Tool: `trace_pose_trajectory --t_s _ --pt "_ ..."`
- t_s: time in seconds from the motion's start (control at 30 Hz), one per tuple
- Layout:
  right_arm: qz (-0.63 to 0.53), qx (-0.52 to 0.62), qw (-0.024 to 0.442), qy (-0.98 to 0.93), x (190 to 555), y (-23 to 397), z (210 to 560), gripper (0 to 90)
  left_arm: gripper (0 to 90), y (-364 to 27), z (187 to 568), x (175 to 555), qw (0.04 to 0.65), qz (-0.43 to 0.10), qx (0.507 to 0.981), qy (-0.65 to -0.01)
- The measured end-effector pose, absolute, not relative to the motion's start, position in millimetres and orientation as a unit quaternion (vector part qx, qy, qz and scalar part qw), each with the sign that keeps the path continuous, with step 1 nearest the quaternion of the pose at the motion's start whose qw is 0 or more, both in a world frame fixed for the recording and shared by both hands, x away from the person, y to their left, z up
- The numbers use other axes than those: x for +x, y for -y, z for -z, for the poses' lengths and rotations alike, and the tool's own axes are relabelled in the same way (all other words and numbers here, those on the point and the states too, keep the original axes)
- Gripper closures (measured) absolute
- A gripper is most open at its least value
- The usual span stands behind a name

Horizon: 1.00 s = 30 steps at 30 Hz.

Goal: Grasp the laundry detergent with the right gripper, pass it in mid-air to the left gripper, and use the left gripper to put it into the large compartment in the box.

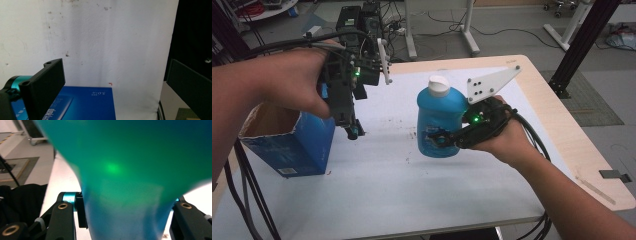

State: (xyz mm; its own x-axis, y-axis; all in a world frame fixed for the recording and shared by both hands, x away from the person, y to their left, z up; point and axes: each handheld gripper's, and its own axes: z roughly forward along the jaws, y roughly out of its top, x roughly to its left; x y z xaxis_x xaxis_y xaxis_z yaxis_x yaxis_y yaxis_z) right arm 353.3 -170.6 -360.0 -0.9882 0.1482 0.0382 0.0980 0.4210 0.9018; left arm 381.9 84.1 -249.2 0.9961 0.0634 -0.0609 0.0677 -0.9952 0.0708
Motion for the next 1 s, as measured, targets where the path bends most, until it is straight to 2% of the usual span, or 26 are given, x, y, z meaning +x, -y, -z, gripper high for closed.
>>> trace_pose_trajectory --t_s 0.53,1.0 --pt "-0.522 0.023 -0.025 -0.852 341 116 373 45.9 1.7 -57 236 359 0.031 0.053 0.998 -0.025" --pt "-0.52 0.013 -0.049 -0.853 341 81 371 46.0 1.7 -47 238 353 0.02 0.042 0.999 -0.02"
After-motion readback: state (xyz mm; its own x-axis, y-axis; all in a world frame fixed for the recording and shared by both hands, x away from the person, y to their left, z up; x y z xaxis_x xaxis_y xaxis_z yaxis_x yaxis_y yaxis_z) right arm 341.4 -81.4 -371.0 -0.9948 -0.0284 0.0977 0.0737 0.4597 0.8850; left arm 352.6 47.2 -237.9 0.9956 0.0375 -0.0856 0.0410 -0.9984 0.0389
